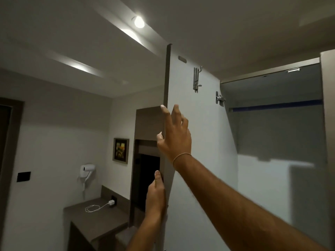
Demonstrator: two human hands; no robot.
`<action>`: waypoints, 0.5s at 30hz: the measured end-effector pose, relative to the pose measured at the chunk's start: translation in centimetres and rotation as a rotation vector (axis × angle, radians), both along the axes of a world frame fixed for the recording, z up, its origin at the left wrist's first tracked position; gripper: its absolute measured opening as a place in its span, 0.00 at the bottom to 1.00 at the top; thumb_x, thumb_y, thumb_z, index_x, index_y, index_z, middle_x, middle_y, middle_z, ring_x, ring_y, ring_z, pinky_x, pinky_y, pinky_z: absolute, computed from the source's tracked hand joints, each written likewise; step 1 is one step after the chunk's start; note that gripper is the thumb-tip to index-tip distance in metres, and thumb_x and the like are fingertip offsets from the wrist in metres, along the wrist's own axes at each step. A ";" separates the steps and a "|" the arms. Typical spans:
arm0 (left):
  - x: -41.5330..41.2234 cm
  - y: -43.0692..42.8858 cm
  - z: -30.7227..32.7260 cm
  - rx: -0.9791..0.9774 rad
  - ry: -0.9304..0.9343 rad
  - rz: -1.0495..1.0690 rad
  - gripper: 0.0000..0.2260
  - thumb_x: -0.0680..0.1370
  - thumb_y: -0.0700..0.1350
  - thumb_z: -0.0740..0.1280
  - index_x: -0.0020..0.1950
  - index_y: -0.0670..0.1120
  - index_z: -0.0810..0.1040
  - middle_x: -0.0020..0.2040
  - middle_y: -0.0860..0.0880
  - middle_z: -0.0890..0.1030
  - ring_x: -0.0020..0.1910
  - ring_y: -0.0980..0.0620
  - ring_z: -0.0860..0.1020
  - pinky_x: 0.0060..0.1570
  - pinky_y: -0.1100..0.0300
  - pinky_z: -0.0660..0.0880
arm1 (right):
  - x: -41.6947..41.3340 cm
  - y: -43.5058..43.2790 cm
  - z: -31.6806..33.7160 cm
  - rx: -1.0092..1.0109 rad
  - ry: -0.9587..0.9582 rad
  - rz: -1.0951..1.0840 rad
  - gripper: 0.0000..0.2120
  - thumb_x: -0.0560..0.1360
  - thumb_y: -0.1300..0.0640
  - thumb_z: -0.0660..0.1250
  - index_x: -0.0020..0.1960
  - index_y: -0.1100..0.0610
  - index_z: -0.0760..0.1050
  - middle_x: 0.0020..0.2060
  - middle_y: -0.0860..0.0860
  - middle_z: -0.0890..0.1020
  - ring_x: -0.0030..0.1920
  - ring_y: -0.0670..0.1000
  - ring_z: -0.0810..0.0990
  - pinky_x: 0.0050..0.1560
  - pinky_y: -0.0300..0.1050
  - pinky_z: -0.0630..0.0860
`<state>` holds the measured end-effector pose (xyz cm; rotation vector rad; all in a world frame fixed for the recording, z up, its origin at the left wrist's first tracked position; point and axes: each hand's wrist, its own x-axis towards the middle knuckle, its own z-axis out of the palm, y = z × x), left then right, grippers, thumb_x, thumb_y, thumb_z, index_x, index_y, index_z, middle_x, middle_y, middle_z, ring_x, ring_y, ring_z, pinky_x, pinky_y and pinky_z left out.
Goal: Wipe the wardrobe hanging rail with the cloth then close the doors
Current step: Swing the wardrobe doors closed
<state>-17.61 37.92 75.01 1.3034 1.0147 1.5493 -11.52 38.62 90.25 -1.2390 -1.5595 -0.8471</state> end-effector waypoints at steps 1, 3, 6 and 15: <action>0.1 0.0 -0.4 0.001 0.034 0.051 0.30 0.87 0.62 0.50 0.63 0.43 0.83 0.52 0.38 0.86 0.53 0.38 0.85 0.60 0.36 0.81 | 0.2 0.0 -0.3 0.004 -0.003 -0.010 0.47 0.77 0.53 0.74 0.86 0.44 0.49 0.85 0.57 0.51 0.80 0.64 0.63 0.64 0.54 0.83; 0.1 -0.4 -0.9 0.029 0.080 0.132 0.31 0.87 0.63 0.51 0.48 0.42 0.84 0.45 0.36 0.86 0.47 0.35 0.85 0.58 0.34 0.82 | 0.6 -0.3 -0.4 0.028 0.021 0.016 0.48 0.77 0.55 0.74 0.86 0.45 0.47 0.85 0.58 0.52 0.80 0.64 0.63 0.60 0.53 0.85; 0.5 -2.3 -1.5 0.120 0.110 0.178 0.34 0.84 0.66 0.54 0.37 0.40 0.80 0.35 0.37 0.83 0.37 0.36 0.82 0.49 0.39 0.82 | 1.9 -1.9 -0.8 0.084 0.044 0.055 0.49 0.78 0.57 0.73 0.87 0.47 0.45 0.85 0.58 0.56 0.77 0.61 0.68 0.54 0.48 0.86; 11.5 -8.2 -4.1 0.309 -0.067 -0.147 0.15 0.77 0.63 0.69 0.40 0.54 0.86 0.40 0.51 0.83 0.38 0.52 0.84 0.39 0.52 0.83 | 13.6 -9.9 -2.5 0.284 0.061 0.023 0.37 0.81 0.64 0.64 0.87 0.56 0.53 0.70 0.57 0.74 0.56 0.52 0.79 0.48 0.47 0.85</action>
